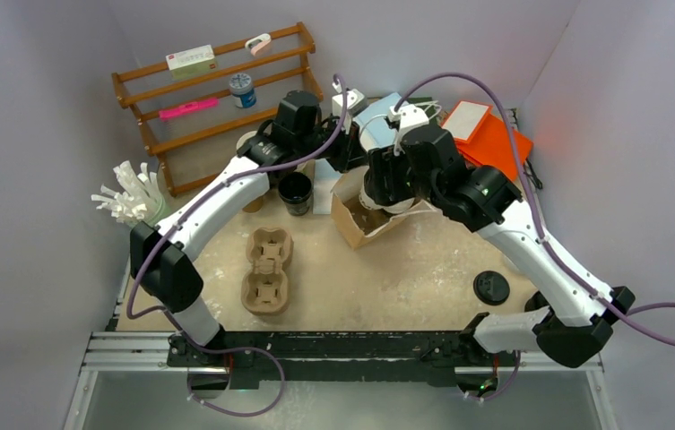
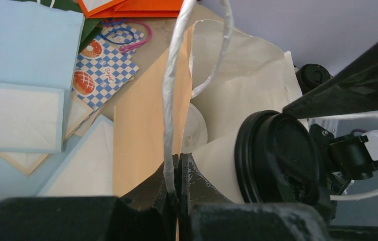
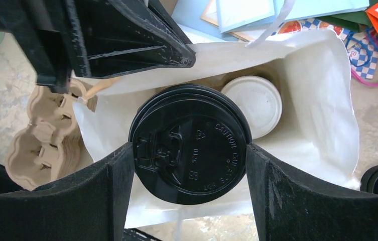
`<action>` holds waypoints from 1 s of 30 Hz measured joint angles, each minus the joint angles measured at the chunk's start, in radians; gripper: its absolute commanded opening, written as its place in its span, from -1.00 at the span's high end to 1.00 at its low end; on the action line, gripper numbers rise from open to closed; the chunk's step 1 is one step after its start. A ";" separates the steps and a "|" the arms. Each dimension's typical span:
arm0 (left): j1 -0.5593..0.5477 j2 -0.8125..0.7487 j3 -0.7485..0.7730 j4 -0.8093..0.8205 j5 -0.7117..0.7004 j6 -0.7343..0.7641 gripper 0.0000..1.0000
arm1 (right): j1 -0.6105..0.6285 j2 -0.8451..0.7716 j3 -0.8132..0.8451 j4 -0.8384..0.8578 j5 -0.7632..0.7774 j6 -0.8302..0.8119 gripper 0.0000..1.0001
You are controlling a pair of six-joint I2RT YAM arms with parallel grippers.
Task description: Pack the takeout coffee
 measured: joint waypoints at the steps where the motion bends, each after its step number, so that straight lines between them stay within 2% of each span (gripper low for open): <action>1: -0.001 -0.011 -0.010 0.007 0.012 0.000 1.00 | 0.000 -0.004 -0.010 0.003 -0.013 -0.001 -0.08; 6: -0.011 -0.041 -0.034 0.043 0.048 0.000 1.00 | 0.000 -0.048 -0.079 0.039 -0.042 -0.001 -0.04; 11: -0.028 -0.073 -0.071 0.057 0.079 0.000 1.00 | 0.005 -0.121 -0.177 0.082 -0.065 -0.001 0.10; 21: -0.106 -0.118 -0.118 0.033 0.088 0.009 1.00 | 0.190 -0.253 -0.439 0.224 -0.006 -0.010 0.05; 30: -0.161 -0.157 -0.129 -0.013 0.051 0.026 1.00 | 0.233 -0.312 -0.571 0.285 0.042 -0.008 -0.01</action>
